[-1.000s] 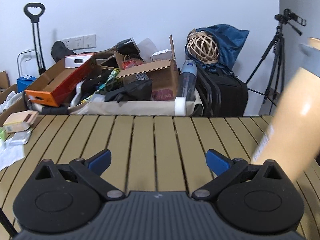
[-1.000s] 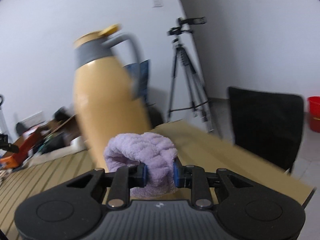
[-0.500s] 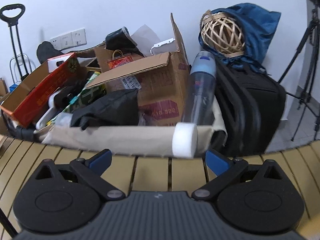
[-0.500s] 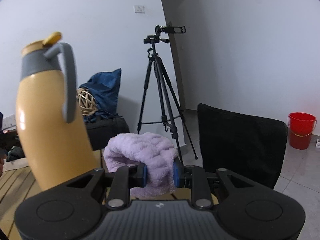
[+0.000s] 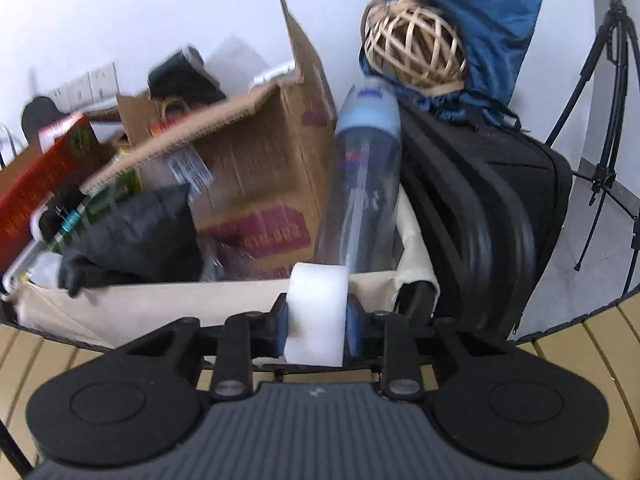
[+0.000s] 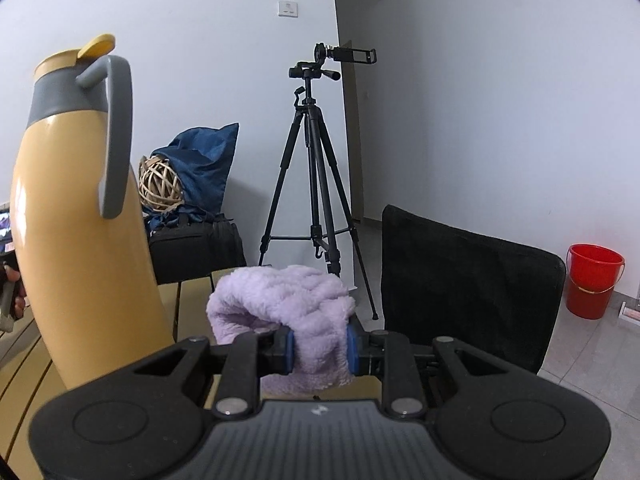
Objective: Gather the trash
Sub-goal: 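Lift the lilac towel with right tool while left tool grasps the white foam block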
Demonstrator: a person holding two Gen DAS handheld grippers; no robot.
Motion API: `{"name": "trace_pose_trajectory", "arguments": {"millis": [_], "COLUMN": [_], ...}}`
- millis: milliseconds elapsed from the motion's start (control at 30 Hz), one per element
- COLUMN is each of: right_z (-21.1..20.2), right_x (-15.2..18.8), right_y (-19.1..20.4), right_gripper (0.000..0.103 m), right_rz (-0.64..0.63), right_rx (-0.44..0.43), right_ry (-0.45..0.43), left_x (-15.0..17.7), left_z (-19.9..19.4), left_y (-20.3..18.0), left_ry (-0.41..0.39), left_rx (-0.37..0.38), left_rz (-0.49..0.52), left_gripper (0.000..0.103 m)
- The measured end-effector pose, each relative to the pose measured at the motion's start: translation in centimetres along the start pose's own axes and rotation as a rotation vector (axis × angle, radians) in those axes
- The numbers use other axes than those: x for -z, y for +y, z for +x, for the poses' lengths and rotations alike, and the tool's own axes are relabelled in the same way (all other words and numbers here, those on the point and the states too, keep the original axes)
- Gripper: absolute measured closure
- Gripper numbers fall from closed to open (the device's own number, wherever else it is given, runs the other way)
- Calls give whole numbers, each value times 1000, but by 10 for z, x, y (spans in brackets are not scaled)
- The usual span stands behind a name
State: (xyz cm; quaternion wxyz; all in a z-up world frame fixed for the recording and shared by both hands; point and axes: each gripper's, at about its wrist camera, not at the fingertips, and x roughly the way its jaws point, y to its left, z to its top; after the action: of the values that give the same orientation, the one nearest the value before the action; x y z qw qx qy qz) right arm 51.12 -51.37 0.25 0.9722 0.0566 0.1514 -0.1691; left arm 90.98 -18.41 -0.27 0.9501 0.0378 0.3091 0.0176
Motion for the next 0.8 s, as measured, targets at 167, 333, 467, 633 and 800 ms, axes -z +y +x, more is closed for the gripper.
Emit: {"name": "trace_pose_trajectory", "arguments": {"millis": [167,333,467,633,800], "right_z": [-12,-47,-86,-134,-182], "right_x": [-4,-16,-28,-40,-40], "right_y": [2,10,16,32,54], "right_gripper": [80,80,80,80,80], "right_rz": [15,12,16,2,-27], "right_rx": [-36,-77,-122,-180,-243], "right_ry": [13,16,10,-3,-1], "left_x": [9,11,15,33,65], "left_z": [-41,-106,-171,-252,-331], "left_y": [9,21,39,61,84], "left_ry": [11,-1,-22,-42,-51], "left_rx": [-11,-15,7,11,19], "left_rz": [16,32,3,3,-34], "left_gripper": [75,75,75,75,75]}}
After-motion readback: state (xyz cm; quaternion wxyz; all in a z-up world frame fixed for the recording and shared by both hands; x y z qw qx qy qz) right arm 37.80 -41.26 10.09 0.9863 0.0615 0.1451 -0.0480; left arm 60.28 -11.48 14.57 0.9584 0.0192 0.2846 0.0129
